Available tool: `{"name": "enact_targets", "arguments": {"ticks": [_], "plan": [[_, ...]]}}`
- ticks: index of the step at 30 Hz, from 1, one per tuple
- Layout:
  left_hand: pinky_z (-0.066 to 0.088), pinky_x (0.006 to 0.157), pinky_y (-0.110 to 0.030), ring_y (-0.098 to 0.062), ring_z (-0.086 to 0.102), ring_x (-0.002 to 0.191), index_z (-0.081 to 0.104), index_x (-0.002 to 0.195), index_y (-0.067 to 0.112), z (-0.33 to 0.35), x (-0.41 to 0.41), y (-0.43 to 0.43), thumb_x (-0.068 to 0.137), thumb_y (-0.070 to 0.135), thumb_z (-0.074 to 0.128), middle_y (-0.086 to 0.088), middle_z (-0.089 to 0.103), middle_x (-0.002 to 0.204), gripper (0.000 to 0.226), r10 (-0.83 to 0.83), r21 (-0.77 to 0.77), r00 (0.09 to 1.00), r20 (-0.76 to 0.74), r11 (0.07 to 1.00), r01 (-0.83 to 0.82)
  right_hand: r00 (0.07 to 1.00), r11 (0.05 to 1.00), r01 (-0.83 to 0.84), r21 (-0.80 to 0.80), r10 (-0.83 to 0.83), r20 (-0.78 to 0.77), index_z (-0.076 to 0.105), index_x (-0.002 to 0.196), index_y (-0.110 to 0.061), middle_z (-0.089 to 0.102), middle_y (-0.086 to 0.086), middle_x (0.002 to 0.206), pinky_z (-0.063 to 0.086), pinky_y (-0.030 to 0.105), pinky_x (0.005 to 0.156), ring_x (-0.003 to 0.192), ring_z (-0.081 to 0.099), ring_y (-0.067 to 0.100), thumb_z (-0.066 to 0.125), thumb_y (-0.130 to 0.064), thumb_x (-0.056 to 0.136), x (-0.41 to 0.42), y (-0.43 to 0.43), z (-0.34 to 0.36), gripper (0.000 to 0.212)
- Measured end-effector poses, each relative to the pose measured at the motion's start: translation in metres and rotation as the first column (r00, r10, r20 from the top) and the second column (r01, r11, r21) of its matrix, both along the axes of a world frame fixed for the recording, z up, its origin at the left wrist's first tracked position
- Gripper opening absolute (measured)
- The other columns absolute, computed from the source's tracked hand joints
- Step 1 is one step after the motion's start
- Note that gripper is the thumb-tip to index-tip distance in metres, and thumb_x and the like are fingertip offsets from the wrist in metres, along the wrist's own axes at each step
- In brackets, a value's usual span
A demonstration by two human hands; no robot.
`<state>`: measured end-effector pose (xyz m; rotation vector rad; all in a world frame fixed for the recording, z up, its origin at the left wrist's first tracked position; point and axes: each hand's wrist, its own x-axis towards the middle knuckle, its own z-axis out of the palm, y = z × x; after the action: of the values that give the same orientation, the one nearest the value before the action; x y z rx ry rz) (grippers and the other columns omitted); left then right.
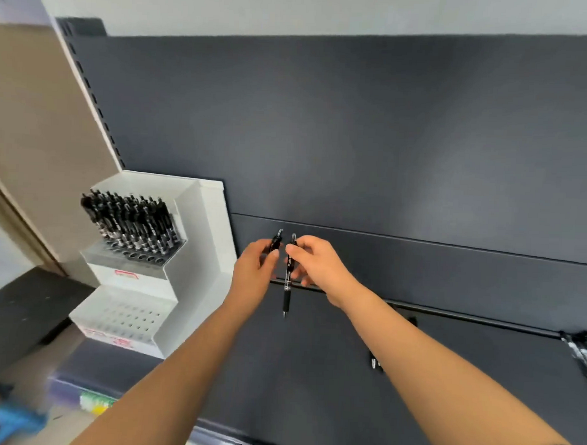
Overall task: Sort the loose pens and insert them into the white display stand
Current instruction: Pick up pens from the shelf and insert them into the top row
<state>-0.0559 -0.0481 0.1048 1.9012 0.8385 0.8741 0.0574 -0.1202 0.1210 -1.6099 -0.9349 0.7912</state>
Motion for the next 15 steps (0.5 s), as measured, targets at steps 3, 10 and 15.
{"name": "enact_targets", "arguments": {"ticks": [3,10,15], "plan": [[0.049,0.084,-0.025,-0.016,0.056,0.082,0.058,0.115,0.010,0.020,-0.034,0.016,0.092,0.002,0.051,0.002,0.061,0.089,0.026,0.087,0.081,0.993,0.084,0.992,-0.093,0.997,0.995,-0.074,0.067,0.075,-0.005,0.056,0.106,-0.017,0.065,0.006,0.092,0.044,0.023,0.045,0.058,0.059,0.015,0.050,-0.021,0.096,-0.031,0.025,0.019,0.012],[0.043,0.070,-0.008,0.007,0.057,0.073,0.056,0.106,0.020,0.060,-0.111,0.060,0.088,0.007,0.060,0.018,0.058,0.080,0.022,0.223,0.233,0.965,0.141,0.939,-0.252,0.965,0.948,-0.255,0.189,0.261,-0.011,0.057,0.097,-0.016,0.062,0.002,0.079,0.048,0.022,0.046,0.051,0.059,0.016,0.048,-0.021,0.098,-0.102,0.082,0.056,0.010],[0.051,0.083,-0.038,-0.018,0.062,0.082,0.057,0.105,0.010,0.079,-0.158,0.104,0.087,0.006,0.061,0.003,0.064,0.086,0.019,0.306,0.215,0.936,0.171,0.916,-0.339,0.959,0.928,-0.284,0.242,0.274,0.073,0.060,0.089,-0.017,0.062,0.006,0.080,0.049,0.022,0.049,0.051,0.058,0.015,0.048,-0.019,0.098,-0.144,0.124,0.071,0.014]]}}
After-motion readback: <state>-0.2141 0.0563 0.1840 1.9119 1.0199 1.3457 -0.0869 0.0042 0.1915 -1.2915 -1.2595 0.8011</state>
